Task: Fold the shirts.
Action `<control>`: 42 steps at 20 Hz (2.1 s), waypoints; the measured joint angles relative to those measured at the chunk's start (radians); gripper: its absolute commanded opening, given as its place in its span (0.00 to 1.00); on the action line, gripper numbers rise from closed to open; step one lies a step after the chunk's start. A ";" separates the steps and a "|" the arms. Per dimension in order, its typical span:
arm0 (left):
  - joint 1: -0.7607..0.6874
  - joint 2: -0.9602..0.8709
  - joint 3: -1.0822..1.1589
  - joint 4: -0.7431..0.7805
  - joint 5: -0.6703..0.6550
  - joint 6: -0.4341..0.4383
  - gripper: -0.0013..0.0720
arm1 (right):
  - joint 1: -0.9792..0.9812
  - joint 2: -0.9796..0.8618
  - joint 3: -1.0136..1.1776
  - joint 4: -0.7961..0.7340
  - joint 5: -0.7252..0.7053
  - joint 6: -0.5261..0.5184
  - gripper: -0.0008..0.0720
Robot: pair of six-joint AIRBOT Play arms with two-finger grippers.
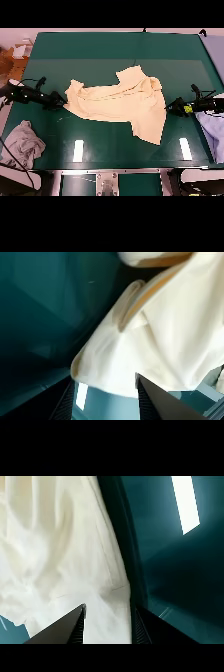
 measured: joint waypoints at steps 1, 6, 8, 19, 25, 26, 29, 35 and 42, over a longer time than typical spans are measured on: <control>-0.019 -0.003 -0.002 -0.006 0.022 0.003 0.43 | 0.003 0.000 -0.001 0.000 -0.002 0.000 0.52; -0.065 -0.013 -0.005 0.005 0.074 0.008 0.05 | 0.006 0.000 -0.003 0.001 0.002 -0.002 0.62; -0.071 -0.012 0.000 0.012 0.061 0.007 0.05 | 0.007 0.000 -0.003 0.000 0.001 -0.002 0.61; -0.077 0.011 0.009 0.063 -0.007 -0.036 0.05 | 0.098 -0.071 0.042 0.044 -0.058 0.000 0.04; -0.076 0.246 0.199 0.042 -0.079 -0.066 0.05 | 0.066 0.108 0.330 0.093 0.066 0.001 0.04; -0.077 0.305 0.260 0.039 -0.079 -0.078 0.05 | 0.062 0.163 0.401 0.103 0.087 0.003 0.04; -0.076 0.506 0.481 0.024 -0.021 -0.110 0.05 | 0.054 0.334 0.608 0.122 0.091 0.009 0.04; -0.077 0.840 0.825 0.016 0.189 -0.089 0.05 | 0.025 0.681 0.862 0.098 -0.158 0.013 0.04; -0.077 0.957 0.842 0.115 0.255 -0.084 0.05 | 0.018 0.806 0.888 -0.019 -0.344 0.014 0.04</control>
